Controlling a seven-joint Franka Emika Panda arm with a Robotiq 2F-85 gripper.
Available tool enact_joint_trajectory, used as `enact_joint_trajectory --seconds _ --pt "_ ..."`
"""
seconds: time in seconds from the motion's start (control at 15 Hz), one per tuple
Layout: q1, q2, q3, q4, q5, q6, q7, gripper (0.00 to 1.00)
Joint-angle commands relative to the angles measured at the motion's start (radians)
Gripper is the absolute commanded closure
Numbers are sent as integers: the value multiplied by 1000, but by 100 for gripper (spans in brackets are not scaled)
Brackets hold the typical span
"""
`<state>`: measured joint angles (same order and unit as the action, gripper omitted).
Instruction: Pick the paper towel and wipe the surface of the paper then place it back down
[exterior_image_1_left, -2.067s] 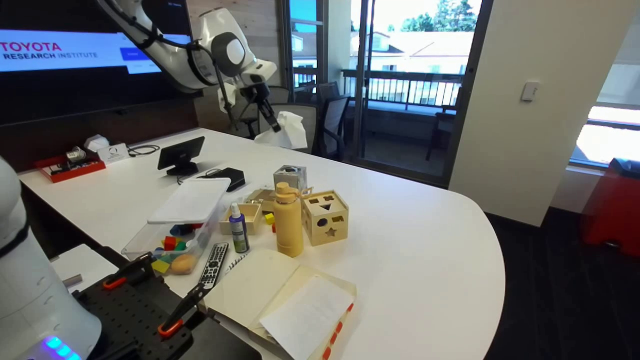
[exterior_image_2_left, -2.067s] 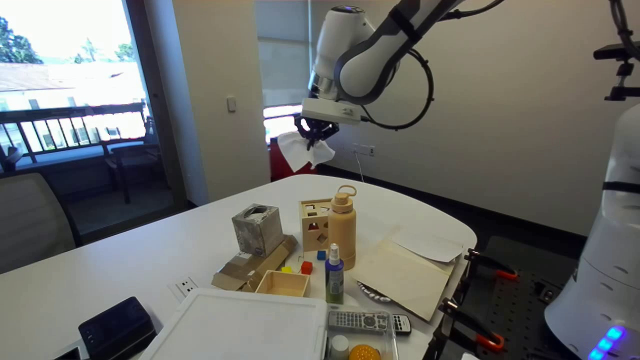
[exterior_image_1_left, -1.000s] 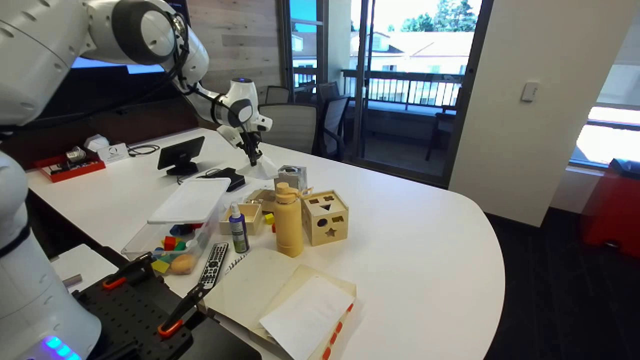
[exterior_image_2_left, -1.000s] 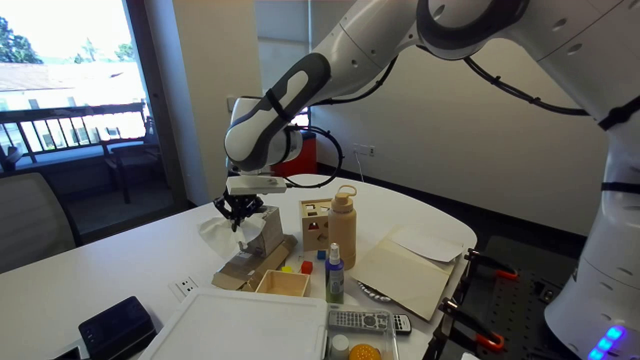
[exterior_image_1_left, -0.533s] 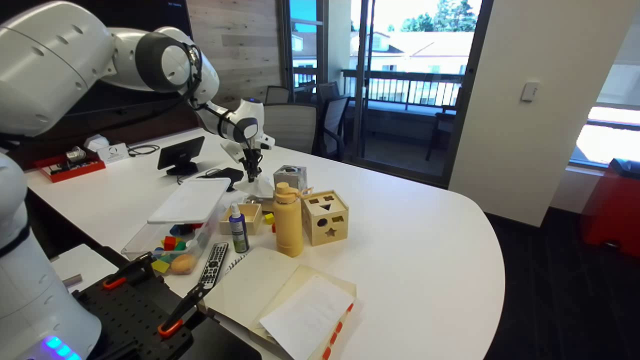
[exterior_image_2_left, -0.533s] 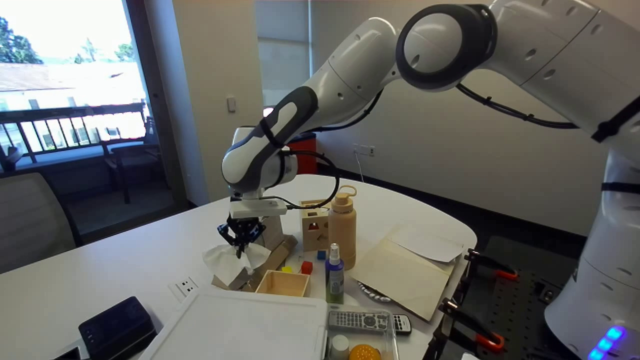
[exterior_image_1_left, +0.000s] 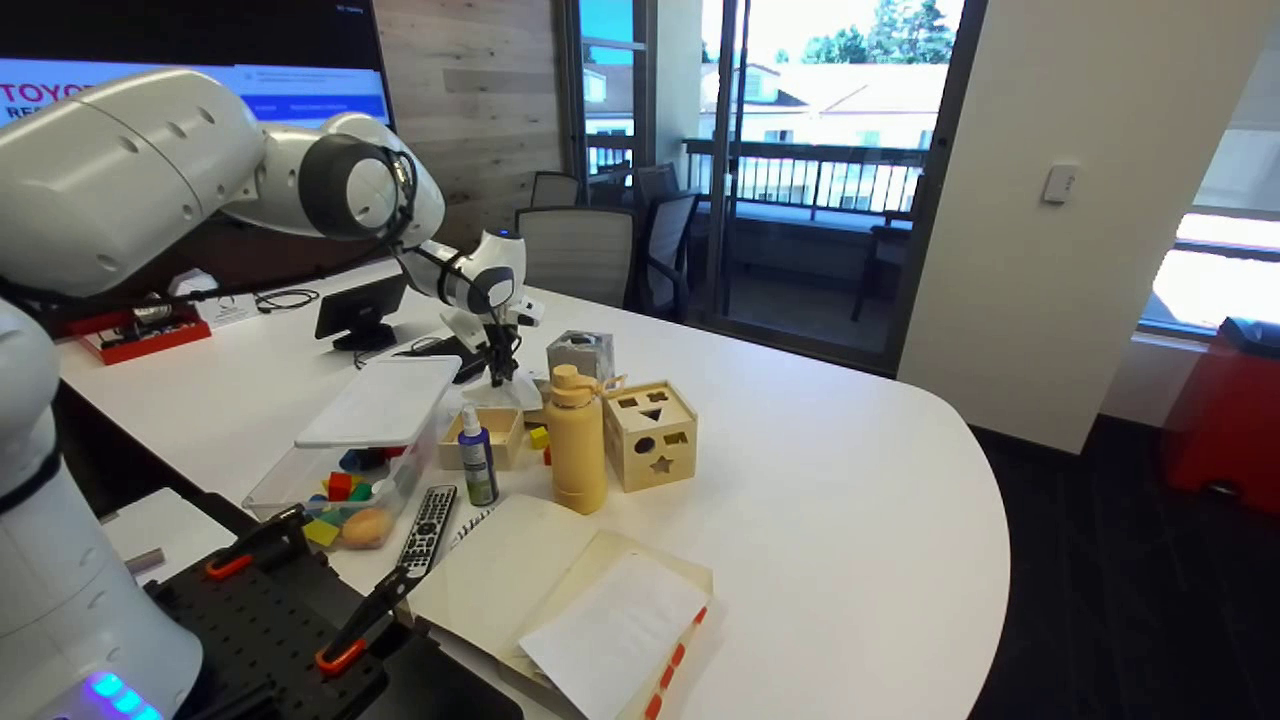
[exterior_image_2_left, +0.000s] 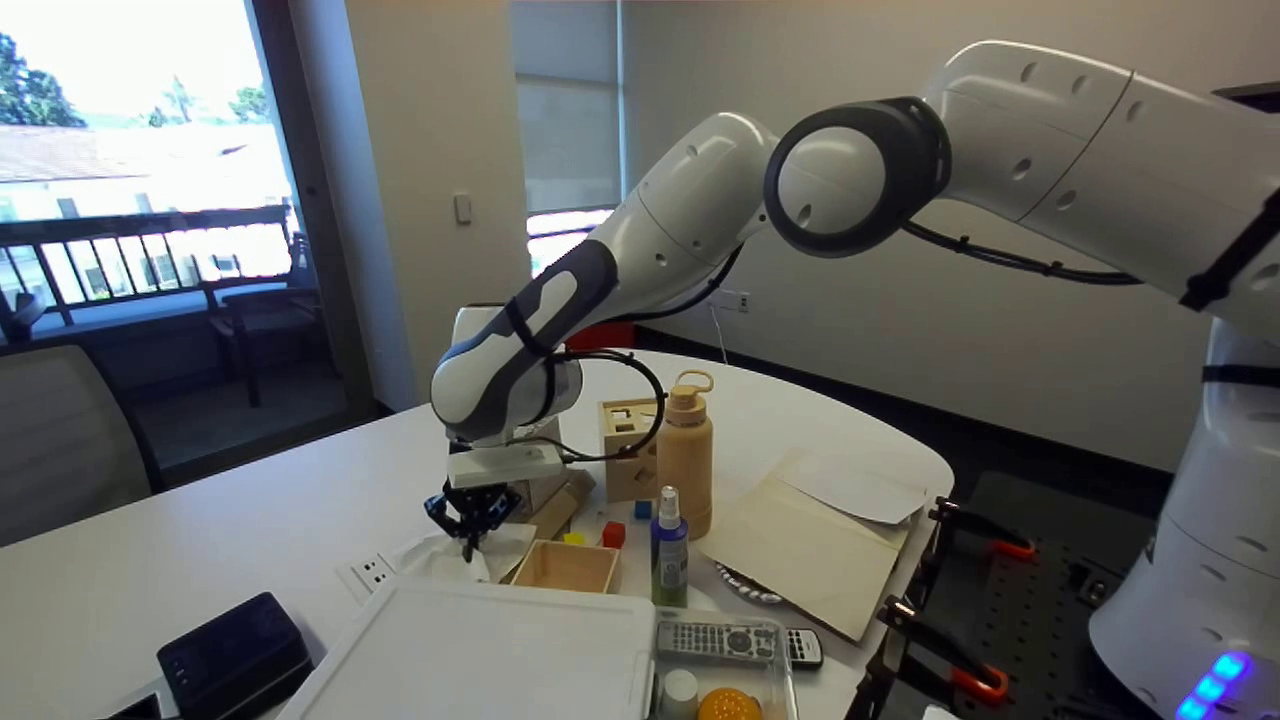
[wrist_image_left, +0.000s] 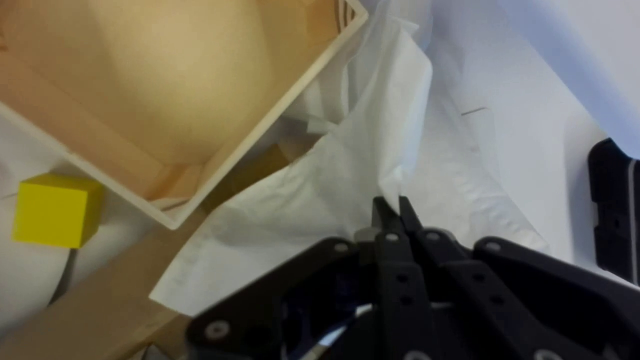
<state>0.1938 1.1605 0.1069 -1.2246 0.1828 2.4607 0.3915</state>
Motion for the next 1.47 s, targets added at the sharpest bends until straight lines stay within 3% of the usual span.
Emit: enact_joint_trajectory --seconds 0.0,0.07,0.73,1.4 --pt "5 49 5 101 15 -48 -11 74" --pt "5 52 7 111 16 -51 -12 73" --pt "0 72 14 164 21 -43 -15 0" --pt "-25 125 61 183 55 -45 -34 0"
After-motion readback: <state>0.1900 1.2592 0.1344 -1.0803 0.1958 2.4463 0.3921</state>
